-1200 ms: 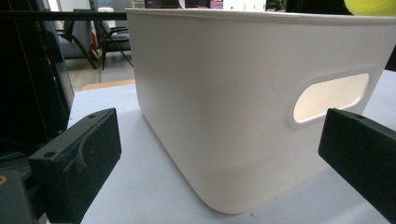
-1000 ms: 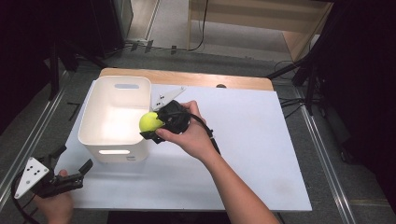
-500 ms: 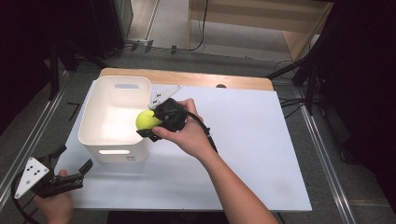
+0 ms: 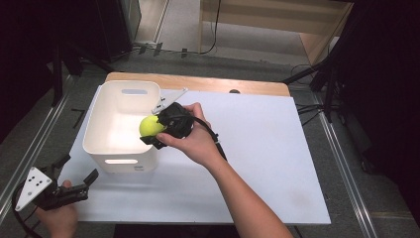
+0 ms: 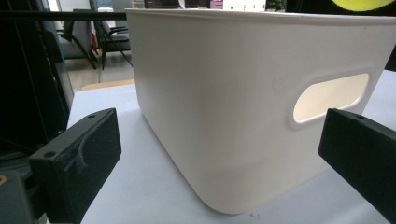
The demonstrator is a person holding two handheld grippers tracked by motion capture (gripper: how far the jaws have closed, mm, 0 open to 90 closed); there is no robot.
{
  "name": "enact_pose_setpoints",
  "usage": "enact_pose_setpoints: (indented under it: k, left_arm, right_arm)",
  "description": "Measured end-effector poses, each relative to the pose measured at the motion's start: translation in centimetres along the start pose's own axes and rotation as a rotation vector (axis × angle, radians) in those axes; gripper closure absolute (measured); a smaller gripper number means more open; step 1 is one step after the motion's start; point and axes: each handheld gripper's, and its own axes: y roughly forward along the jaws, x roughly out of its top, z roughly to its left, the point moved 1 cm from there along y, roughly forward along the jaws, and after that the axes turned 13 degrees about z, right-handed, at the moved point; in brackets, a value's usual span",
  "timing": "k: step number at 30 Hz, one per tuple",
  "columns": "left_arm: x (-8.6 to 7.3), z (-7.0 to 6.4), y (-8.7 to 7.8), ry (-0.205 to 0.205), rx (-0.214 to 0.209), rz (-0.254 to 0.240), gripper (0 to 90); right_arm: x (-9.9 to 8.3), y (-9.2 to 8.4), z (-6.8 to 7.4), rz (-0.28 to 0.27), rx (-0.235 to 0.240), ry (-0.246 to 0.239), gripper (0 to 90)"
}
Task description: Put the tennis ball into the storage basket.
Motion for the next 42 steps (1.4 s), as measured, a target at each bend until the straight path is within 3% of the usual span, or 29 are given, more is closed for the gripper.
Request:
enact_pose_setpoints:
  k: [28, 42]
  left_arm:
    - [0.0, 0.1, 0.0, -0.002, -0.004, -0.004, 0.0]
    - [0.0, 0.1, -0.1, -0.004, -0.002, -0.003, 0.0]
  right_arm:
    - [1.8, 1.9, 0.5, 0.002, 0.019, -0.016, 23.6]
    - [1.9, 3.2, 0.3, 0.018, -0.008, -0.027, 23.5]
